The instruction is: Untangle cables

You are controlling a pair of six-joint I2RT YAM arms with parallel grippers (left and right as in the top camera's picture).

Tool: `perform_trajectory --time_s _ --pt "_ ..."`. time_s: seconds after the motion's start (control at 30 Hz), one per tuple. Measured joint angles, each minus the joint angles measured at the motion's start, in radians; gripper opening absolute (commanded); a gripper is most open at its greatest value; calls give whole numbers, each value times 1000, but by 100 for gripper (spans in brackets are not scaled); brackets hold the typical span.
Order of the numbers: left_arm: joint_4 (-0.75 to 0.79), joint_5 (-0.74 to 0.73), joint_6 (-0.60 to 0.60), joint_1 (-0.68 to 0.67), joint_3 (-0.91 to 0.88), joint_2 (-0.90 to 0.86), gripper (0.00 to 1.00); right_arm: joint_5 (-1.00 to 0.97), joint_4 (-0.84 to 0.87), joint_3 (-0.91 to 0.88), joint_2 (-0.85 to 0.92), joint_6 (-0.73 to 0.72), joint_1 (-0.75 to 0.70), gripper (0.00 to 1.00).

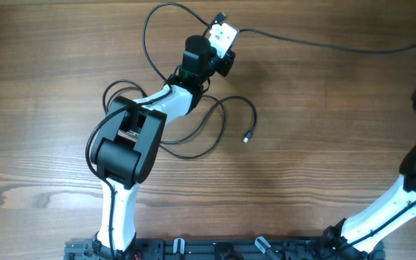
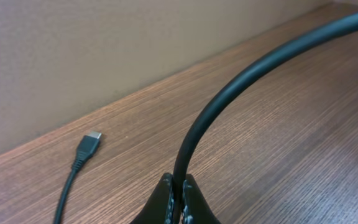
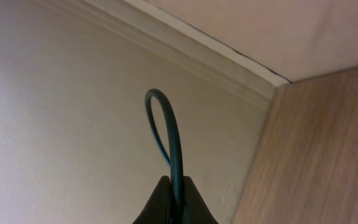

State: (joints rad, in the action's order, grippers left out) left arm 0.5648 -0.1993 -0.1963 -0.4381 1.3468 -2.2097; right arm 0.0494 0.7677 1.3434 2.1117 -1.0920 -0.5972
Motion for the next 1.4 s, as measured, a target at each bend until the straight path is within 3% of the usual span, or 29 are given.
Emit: perform_trajectory --time_s 0.1,0.17,0.33,0.4,0.43,0.5,0.57,0.6,0.63,0.7,0.73,1.03,1.2,1.3,1.4 --pt "-12 -8 8 -7 4 -6 4 3 -18 117 80 29 -2 4" --pt "-26 -9 11 -15 8 -19 16 3 -36 184 123 48 -2 4" --pt "-60 -12 23 -54 9 -50 20 -3 -56 271 208 73 -2 4" --pt "-61 -17 23 -77 10 -50 29 -17 -54 275 243 79 -2 4" --pt "-72 -19 26 -87 11 -50 36 -21 -47 275 259 88 -2 4" --pt "-118 -36 26 -108 12 -50 77 -30 -42 276 288 114 -2 5" --pt "-151 -53 34 -119 13 -50 97 -32 -42 276 298 133 -2 5" --pt "-161 -62 50 -122 13 -50 100 -33 -42 276 300 140 -2 19" --pt "-162 -73 64 -123 13 -50 100 -36 -45 277 301 145 -2 54" --pt "-161 -104 96 -123 13 -50 100 -45 -71 279 301 151 -2 90" --pt "-161 -122 109 -123 13 -50 100 -50 -87 280 301 152 -2 100" --pt "-161 -203 152 -123 13 -50 100 -38 -251 284 302 156 -2 100" --pt "-179 -212 172 -121 13 -46 100 51 -256 284 303 164 -2 100" --pt "-209 -215 201 -108 13 -30 100 149 -277 285 300 241 0 100" --pt "-263 -218 257 -67 13 6 100 266 -489 290 251 473 24 100"
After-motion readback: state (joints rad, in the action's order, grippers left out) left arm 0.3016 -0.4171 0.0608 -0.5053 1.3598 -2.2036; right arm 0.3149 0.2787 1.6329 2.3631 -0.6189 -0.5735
